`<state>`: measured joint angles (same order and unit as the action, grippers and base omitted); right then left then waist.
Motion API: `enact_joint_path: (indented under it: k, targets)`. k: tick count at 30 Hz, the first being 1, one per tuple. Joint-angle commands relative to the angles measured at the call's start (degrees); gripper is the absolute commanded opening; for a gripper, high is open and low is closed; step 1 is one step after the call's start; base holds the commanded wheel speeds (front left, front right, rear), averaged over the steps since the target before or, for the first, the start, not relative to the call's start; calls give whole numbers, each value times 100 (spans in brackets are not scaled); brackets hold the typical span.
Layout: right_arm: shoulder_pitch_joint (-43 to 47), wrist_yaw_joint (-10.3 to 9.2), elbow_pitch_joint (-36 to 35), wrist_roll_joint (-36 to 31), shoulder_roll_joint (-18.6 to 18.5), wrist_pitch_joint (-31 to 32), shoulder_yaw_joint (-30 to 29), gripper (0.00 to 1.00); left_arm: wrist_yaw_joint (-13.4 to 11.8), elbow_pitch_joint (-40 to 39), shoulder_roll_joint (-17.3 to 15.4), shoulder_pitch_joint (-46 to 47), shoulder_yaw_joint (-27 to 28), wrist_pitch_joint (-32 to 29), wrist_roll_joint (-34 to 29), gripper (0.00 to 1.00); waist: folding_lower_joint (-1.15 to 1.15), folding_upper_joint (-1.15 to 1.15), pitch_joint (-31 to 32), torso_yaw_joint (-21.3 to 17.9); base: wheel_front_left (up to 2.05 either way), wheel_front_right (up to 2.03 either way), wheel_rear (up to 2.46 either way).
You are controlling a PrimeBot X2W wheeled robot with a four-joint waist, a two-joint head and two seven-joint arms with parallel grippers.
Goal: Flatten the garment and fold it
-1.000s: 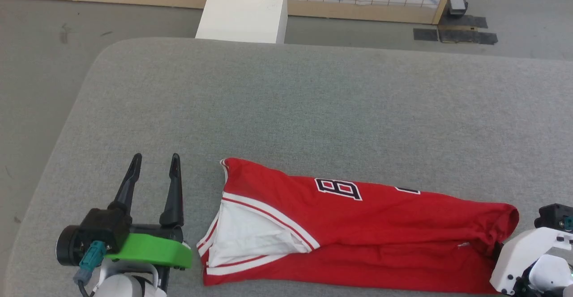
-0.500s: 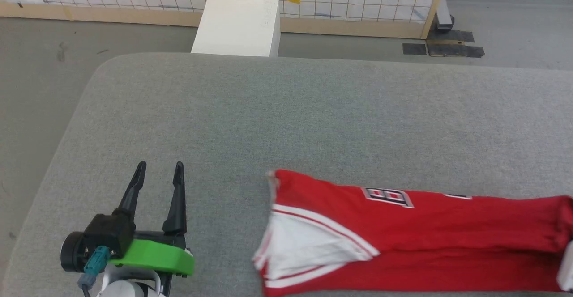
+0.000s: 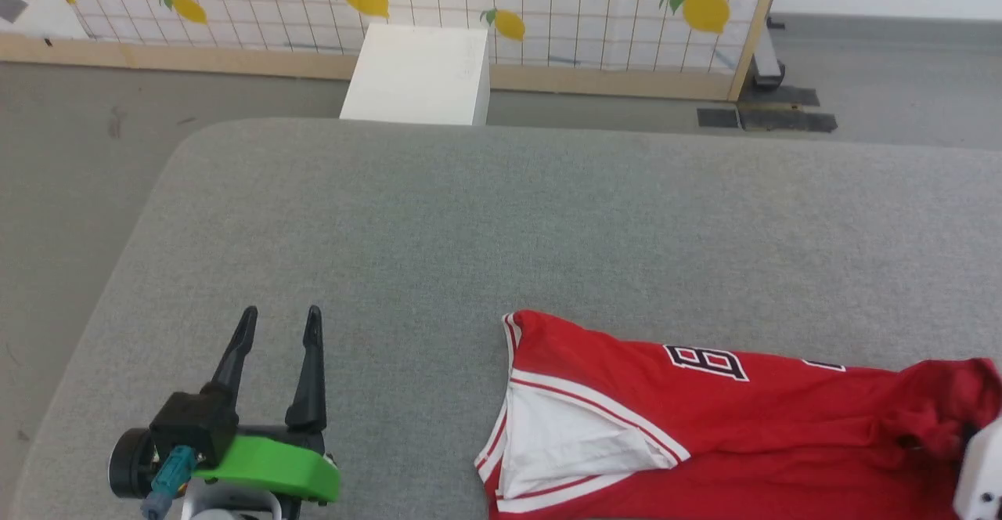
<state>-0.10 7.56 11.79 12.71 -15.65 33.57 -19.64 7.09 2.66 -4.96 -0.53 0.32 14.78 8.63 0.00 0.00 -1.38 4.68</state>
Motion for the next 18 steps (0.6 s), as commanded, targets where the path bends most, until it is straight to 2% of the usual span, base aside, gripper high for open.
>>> enact_joint_path:
  k: [1, 8, 13, 18]
  targets:
    - [128, -8, -166, 89, 35, 99, 141, 0, 37, 4, 33, -108, 12, 22, 3, 100, 0, 0, 92, -11, 0, 0, 0]
    - [500, -8, -1224, 704, 282, 835, 881, 0, 38, 15, 50, -151, -49, 22, 33, 100, 0, 0, 224, 42, 0, 0, 0]
    - [486, -8, -1784, 1112, 700, 1196, 1264, 0, 39, 24, 71, -184, -96, 22, 44, 100, 0, 0, 264, 129, 0, 0, 0]
    - [345, -8, -2020, 1535, 1101, 1500, 1615, 0, 39, 28, 82, -186, -125, 22, 61, 100, 0, 0, 264, 256, 0, 0, 0]
